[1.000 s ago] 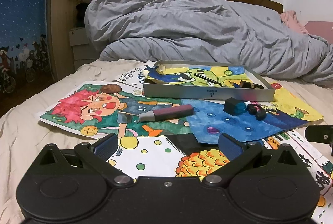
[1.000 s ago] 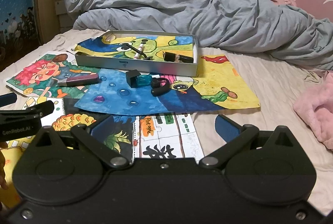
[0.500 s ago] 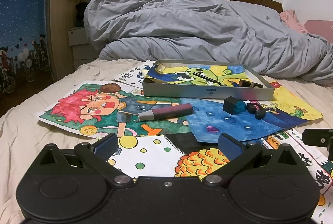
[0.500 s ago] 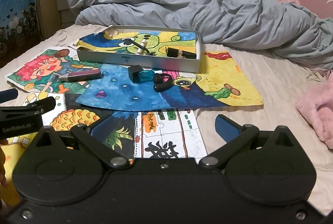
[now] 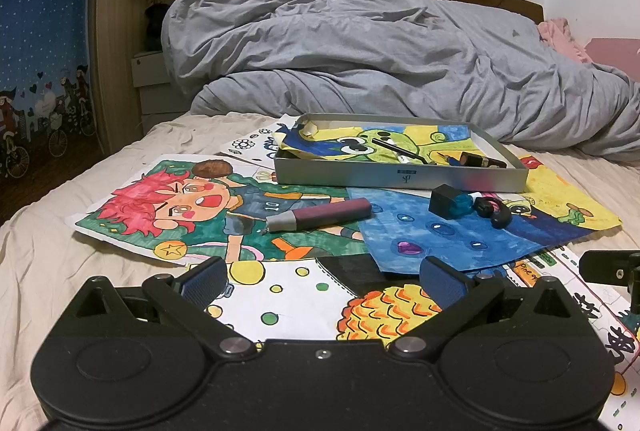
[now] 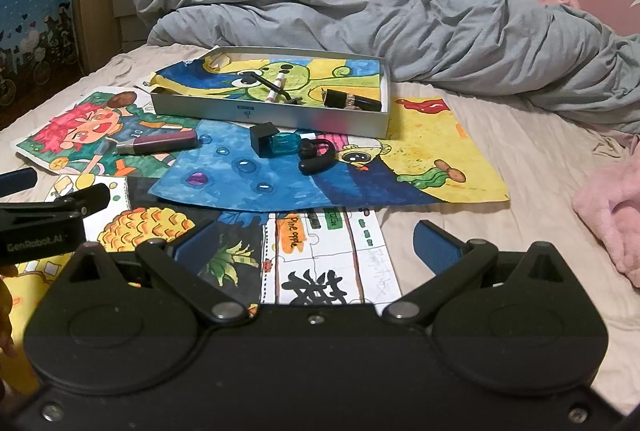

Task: Organize rigid objects

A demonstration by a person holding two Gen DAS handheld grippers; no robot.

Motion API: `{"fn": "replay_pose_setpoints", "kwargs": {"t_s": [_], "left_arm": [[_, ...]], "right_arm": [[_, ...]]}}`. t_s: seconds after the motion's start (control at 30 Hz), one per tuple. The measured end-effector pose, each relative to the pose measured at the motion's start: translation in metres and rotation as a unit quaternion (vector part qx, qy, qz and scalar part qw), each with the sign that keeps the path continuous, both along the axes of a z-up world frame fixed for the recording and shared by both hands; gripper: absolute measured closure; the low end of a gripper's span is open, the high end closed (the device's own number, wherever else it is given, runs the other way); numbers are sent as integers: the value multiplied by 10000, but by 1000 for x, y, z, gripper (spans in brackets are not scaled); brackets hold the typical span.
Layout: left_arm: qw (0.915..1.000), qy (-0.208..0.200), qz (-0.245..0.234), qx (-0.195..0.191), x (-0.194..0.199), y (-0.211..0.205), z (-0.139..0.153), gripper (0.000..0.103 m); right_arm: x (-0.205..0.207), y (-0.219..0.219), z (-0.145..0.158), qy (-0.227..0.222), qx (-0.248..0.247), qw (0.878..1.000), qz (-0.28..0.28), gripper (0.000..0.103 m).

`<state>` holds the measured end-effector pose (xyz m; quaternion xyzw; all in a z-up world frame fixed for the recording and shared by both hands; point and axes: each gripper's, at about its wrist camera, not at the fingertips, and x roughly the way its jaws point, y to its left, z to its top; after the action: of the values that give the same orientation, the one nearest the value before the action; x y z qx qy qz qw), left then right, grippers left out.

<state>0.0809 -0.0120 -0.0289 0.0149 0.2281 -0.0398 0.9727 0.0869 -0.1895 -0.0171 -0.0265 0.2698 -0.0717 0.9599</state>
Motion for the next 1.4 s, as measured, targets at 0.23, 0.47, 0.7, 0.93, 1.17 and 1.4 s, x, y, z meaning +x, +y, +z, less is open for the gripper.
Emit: {"fn": "replay_pose_setpoints", "kwargs": {"t_s": [0.23, 0.47, 0.7, 0.93, 1.17, 1.4], "left_arm": [[10000, 3, -5, 5, 0, 0, 0, 1], [10000, -2, -52, 15, 1, -1, -1, 1], [9999, -37, -146, -9, 6, -4, 2, 1], [9995, -15, -319, -48, 21, -14, 5, 1], [9987, -1, -496, -93, 33, -24, 2, 1], [9985, -30, -496, -235, 55, -27, 0, 1]], "right_arm": [[0, 1, 0, 5, -1, 10000, 5, 0], [1, 1, -2, 51, 41, 10000, -7, 0], [5, -4, -2, 25, 62, 10000, -23, 1], [11, -12, -3, 21, 102, 9997, -207, 0], [23, -15, -2, -34, -13, 9998, -188, 1], [43, -18, -1, -78, -137, 9998, -83, 0]]}}
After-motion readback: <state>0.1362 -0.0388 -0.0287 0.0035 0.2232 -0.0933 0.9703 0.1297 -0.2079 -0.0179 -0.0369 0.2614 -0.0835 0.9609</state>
